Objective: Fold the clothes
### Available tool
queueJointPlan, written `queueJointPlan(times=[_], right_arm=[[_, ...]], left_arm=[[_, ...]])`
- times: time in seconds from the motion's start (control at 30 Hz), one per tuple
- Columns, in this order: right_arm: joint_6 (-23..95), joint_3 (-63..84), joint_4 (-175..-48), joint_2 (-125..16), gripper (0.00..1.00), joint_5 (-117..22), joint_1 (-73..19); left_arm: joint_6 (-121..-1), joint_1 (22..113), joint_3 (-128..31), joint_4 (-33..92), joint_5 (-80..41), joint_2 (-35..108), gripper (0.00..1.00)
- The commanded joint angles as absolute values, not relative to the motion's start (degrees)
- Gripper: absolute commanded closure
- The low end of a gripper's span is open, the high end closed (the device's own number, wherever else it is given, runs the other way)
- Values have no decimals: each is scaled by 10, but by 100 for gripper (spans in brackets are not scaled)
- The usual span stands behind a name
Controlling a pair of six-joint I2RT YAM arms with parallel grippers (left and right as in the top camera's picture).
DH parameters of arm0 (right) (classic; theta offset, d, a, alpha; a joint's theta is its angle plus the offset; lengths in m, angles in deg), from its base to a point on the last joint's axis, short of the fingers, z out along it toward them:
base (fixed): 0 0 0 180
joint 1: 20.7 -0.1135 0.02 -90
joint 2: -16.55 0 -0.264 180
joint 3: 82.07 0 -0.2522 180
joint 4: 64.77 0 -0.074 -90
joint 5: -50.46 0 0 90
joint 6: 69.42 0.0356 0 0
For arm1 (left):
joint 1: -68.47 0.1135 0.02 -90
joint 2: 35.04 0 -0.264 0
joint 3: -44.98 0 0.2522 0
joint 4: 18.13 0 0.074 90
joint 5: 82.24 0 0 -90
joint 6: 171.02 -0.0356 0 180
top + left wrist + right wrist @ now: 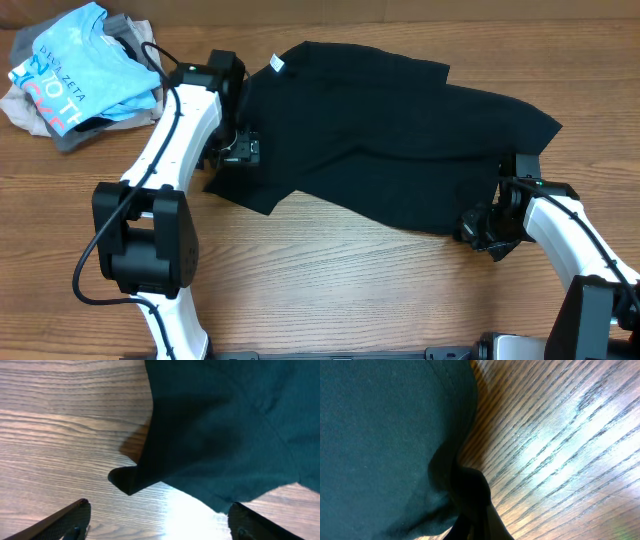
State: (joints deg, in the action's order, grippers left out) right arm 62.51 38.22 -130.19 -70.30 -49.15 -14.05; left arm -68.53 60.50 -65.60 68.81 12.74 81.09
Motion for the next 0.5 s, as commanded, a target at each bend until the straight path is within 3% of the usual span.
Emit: queueJointPlan(times=[0.0, 0.17, 0.47], right_arm=[[622, 370, -1300, -692, 96, -484, -143], [609, 370, -1292, -692, 96, -487, -143], [607, 370, -1280, -692, 96, -486, -143]], left_arm=[[-736, 619, -652, 686, 93, 819, 10], [-749, 645, -615, 672, 107, 819, 21], [-818, 676, -555, 615, 99, 819, 22]])
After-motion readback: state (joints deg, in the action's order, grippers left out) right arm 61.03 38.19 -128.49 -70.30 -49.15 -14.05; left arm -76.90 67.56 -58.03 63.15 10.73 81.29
